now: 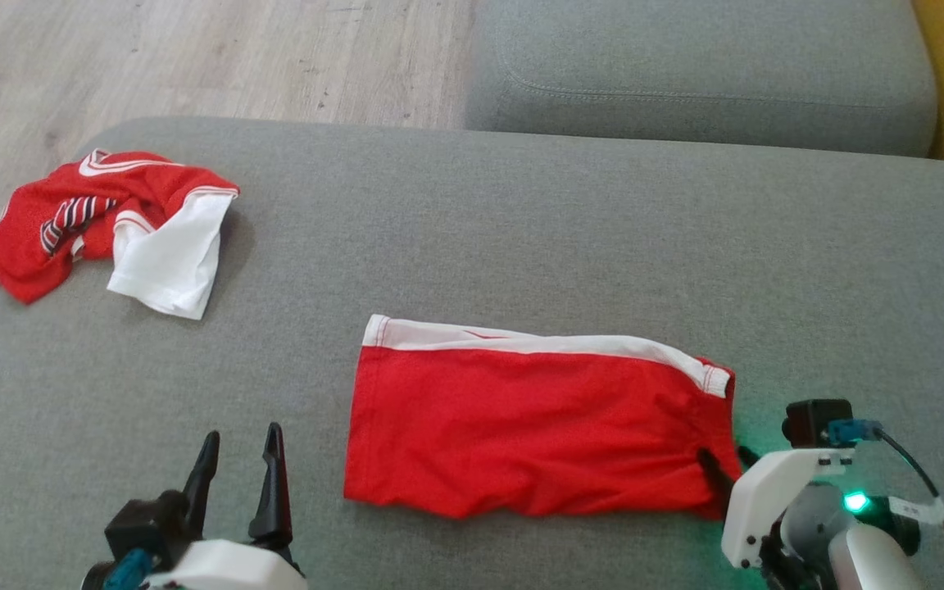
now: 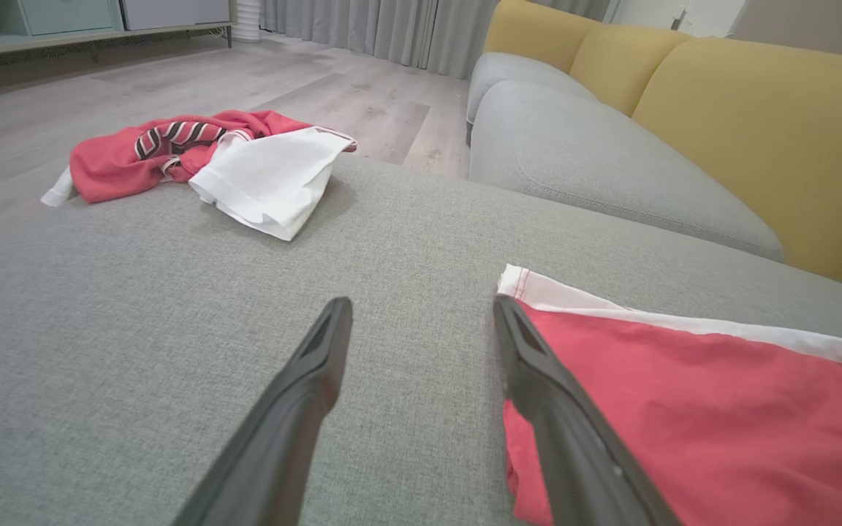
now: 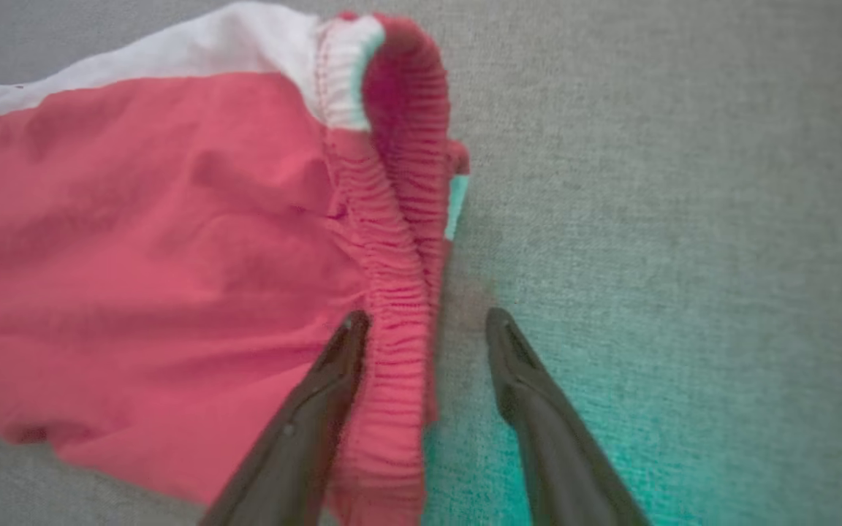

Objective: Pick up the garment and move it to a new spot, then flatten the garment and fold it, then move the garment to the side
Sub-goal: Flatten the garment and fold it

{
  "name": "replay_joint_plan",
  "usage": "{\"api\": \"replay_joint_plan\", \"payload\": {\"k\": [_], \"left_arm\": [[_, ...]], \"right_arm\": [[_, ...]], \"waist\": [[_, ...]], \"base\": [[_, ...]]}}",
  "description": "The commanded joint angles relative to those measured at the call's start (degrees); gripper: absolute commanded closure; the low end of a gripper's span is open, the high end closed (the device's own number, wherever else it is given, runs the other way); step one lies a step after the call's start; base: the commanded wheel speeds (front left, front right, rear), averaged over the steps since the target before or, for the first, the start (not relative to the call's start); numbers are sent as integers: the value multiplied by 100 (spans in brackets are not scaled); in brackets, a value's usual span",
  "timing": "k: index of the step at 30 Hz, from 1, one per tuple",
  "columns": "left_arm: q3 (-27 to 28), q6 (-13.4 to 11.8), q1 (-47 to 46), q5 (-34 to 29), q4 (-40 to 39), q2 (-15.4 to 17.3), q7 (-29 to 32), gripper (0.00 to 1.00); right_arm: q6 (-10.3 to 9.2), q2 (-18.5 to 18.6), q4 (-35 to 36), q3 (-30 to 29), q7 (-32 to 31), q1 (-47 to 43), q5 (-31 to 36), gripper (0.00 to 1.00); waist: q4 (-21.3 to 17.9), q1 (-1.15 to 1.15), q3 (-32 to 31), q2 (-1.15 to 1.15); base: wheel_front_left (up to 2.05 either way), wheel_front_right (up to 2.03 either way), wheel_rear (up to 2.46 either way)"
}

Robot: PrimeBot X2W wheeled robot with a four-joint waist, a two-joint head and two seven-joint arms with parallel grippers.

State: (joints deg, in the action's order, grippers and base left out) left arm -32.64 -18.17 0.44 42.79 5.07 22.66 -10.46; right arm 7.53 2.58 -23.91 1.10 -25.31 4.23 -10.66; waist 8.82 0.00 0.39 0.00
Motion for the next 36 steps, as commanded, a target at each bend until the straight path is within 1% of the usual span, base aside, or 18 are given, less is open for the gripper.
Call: {"api": "replay_joint_plan", "payload": {"k": [1, 2, 3, 8, 12, 18, 21, 25, 31, 33, 34, 36], "left_arm": [[204, -22, -244, -58, -161, 60, -98, 0], [199, -24, -237, -60, -154, 59, -103, 0], [193, -29, -234, -65, -153, 53, -109, 0], [130, -52, -222, -95, -205, 33, -97, 0], [75, -43, -247, -115, -228, 9, -86, 0], [-17, -44, -275, -141, -248, -40, -57, 0], [-35, -48, -274, -142, -252, -48, -56, 0], [-37, -56, -280, -142, -271, -31, -53, 0], [-55, -67, -339, -158, -298, -17, -27, 0], [-64, -69, -360, -162, -307, -19, -20, 0], [-64, -69, -360, -162, -307, -19, -20, 0], [-67, -65, -375, -161, -310, -17, -19, 0]], "right_arm": [[-4, 30, 79, 116, -55, 306, -83, 73], [-4, 30, 23, 137, -67, 326, -120, 89], [-4, 30, -24, 154, -70, 346, -157, 100], [-4, 30, -118, 138, -33, 458, -277, 100], [-4, 37, 33, -125, -96, 515, -199, 100], [-4, 415, 471, -718, -389, 311, -217, 100], [-4, 509, 713, -873, -478, 145, -266, 100], [-4, 412, 1212, -628, -471, -27, -574, 100], [-4, 210, 2035, 133, -636, -96, -1056, 100], [-4, 153, 2218, 394, -682, -55, -1182, 100], [-4, 153, 2218, 394, -682, -55, -1182, 100], [-4, 102, 2320, 632, -687, 30, -1294, 100]], "waist": [[-18, 0, -2, 0], [-37, 0, -5, 0], [-62, 0, -8, 0], [-227, 0, -29, 0], [-349, 0, -48, 0], [-439, 0, -60, 0], [-468, 0, -47, 0], [-506, 0, -16, 0], [-516, 0, 24, 0], [-502, 0, 41, 0], [-502, 0, 41, 0], [-476, 0, 65, 0]], "base": [[0, 0, 0], [0, 0, 0], [0, 0, 0], [0, 0, 0], [0, 0, 0], [0, 0, 0], [0, 0, 0], [0, 0, 0], [0, 0, 0], [0, 0, 0], [0, 0, 0], [0, 0, 0]]}}
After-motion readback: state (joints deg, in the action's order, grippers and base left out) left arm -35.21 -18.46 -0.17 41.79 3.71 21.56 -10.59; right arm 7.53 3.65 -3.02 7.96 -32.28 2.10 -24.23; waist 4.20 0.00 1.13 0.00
